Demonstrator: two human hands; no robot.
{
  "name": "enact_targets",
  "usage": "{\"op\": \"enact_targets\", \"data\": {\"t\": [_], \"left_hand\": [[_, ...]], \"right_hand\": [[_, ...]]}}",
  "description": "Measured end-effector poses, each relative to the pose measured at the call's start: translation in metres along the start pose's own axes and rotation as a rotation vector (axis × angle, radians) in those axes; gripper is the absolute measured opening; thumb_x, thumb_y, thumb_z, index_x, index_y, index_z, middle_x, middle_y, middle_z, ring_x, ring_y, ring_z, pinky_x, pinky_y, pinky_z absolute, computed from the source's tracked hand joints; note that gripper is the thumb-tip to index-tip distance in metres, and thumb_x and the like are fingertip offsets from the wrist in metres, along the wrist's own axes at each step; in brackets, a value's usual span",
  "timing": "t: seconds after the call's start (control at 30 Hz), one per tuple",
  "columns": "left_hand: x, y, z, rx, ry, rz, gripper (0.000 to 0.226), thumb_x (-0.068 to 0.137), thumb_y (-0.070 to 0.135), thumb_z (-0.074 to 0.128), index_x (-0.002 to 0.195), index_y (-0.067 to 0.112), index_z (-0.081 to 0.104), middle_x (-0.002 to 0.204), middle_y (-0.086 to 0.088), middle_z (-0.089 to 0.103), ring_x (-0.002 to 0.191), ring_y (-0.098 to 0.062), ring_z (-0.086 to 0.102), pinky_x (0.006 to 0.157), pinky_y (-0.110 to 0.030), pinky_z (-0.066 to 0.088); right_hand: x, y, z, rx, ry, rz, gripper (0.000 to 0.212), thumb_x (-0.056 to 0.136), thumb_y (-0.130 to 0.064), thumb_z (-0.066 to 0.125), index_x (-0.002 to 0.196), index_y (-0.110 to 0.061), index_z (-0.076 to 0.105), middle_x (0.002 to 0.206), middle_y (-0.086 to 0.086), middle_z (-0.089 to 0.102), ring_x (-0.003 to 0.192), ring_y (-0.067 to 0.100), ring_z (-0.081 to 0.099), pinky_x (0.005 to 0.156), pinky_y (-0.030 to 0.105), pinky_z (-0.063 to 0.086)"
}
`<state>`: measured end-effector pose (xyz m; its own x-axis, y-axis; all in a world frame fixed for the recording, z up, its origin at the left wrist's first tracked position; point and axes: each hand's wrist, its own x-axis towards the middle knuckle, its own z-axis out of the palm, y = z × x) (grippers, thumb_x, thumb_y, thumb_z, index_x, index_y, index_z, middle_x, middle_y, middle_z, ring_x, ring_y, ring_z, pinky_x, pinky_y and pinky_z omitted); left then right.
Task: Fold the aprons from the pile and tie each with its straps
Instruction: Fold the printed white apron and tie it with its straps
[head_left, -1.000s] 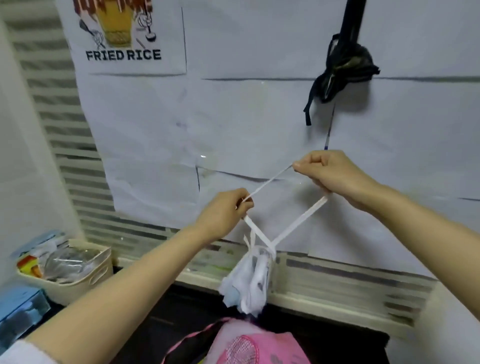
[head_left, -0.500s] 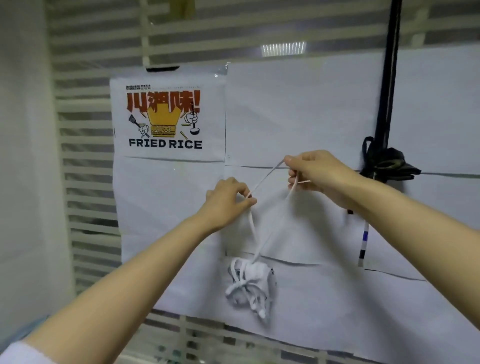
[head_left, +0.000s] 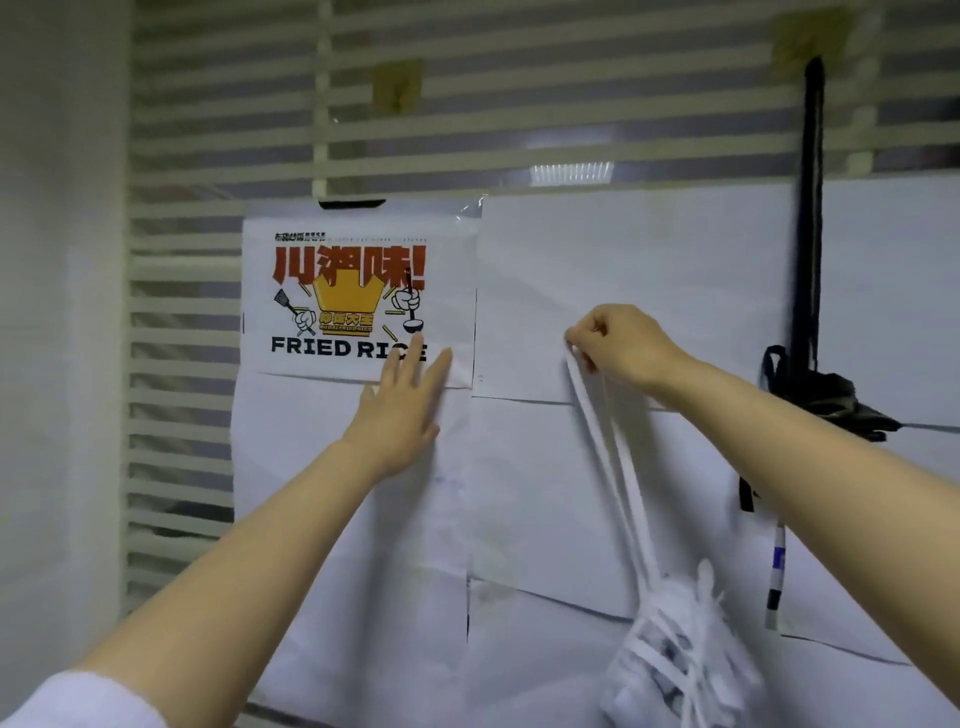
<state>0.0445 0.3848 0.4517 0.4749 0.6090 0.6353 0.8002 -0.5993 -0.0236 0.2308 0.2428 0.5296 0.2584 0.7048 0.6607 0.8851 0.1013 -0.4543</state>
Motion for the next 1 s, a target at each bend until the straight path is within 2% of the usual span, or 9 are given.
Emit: {"op": "enact_targets", "data": {"t": [0.13,0.2,0.37,0.47,0.57,0.67,0.77,0.9,1.0], "left_hand": [[0.003,-0.01,-0.004,0.032,0.007,0.043,0.087,0.094,0.021,0.055,0.149,0.03,-0.011,0.156,-0.004,-0.022,0.145,-0.031,-0.006,0.107,-0.047,0.036],[0.003,-0.015,-0.008,0.025,-0.005,0.073,0.087,0.093,0.018,0.055,0.149,0.033,-0.01,0.157,-0.001,-0.021,0.145,-0.028,-0.005,0.102,-0.041,0.042],[0.006,-0.029,-0.028,0.009,-0.029,0.166,0.077,0.09,0.009,0.051,0.15,0.032,0.009,0.157,0.004,-0.003,0.142,-0.024,0.01,0.087,-0.034,0.051],[0.016,-0.04,-0.045,-0.007,0.003,0.248,0.058,0.093,0.01,0.046,0.145,0.028,0.026,0.148,0.0,0.019,0.129,-0.021,0.033,0.085,-0.03,0.046],[0.031,-0.054,-0.061,0.111,0.07,0.318,0.052,0.095,0.014,0.044,0.142,0.028,0.03,0.14,-0.002,0.032,0.123,-0.02,0.035,0.097,-0.031,0.032],[0.048,-0.079,-0.08,0.231,0.199,0.332,0.058,0.094,0.014,0.047,0.145,0.028,0.024,0.142,-0.002,0.03,0.127,-0.021,0.03,0.103,-0.036,0.023],[0.067,-0.1,-0.105,0.22,0.307,0.299,0.058,0.095,0.02,0.045,0.147,0.026,0.02,0.15,-0.003,0.023,0.134,-0.022,0.025,0.107,-0.039,0.022],[0.096,-0.124,-0.129,0.188,0.377,0.249,0.062,0.096,0.019,0.047,0.149,0.025,0.015,0.155,-0.006,0.014,0.14,-0.025,0.02,0.108,-0.043,0.024],[0.112,-0.131,-0.138,0.177,0.345,0.233,0.064,0.097,0.028,0.046,0.15,0.027,0.009,0.158,-0.005,0.006,0.142,-0.026,0.015,0.111,-0.048,0.022]], "right_hand": [[0.011,0.004,-0.004,-0.105,0.01,-0.015,0.022,0.092,-0.017,0.049,0.094,0.001,0.062,0.093,0.016,0.067,0.091,0.032,0.059,0.081,0.035,0.046],[0.015,0.004,-0.007,-0.153,0.015,-0.022,0.022,0.093,-0.017,0.048,0.093,0.001,0.061,0.094,0.019,0.068,0.093,0.035,0.059,0.084,0.038,0.046],[0.036,-0.021,-0.012,-0.241,-0.07,0.026,0.037,0.094,-0.019,0.046,0.064,-0.002,0.059,0.072,0.017,0.067,0.062,0.025,0.056,0.056,0.018,0.04],[0.053,-0.046,-0.008,-0.205,-0.106,0.083,0.031,0.094,-0.019,0.049,0.077,0.002,0.064,0.06,0.011,0.062,0.049,0.021,0.055,0.041,0.017,0.045],[0.067,-0.074,0.003,-0.143,-0.082,0.087,0.025,0.091,-0.014,0.053,0.076,0.003,0.063,0.057,0.01,0.059,0.049,0.023,0.055,0.045,0.02,0.05],[0.08,-0.106,0.02,-0.105,-0.057,0.059,0.021,0.088,-0.013,0.059,0.072,-0.001,0.061,0.067,0.013,0.059,0.065,0.028,0.058,0.065,0.033,0.055],[0.094,-0.134,0.031,-0.203,-0.004,0.039,0.026,0.09,-0.027,0.059,0.082,-0.003,0.065,0.081,0.011,0.064,0.073,0.024,0.06,0.07,0.029,0.048],[0.117,-0.16,0.043,-0.086,0.091,0.038,0.027,0.093,-0.016,0.054,0.069,-0.004,0.056,0.059,0.008,0.06,0.035,0.011,0.056,0.046,0.018,0.049],[0.136,-0.174,0.042,-0.001,0.141,0.003,0.03,0.094,-0.008,0.051,0.065,-0.002,0.057,0.071,0.018,0.069,0.048,0.019,0.063,0.062,0.028,0.058]]}}
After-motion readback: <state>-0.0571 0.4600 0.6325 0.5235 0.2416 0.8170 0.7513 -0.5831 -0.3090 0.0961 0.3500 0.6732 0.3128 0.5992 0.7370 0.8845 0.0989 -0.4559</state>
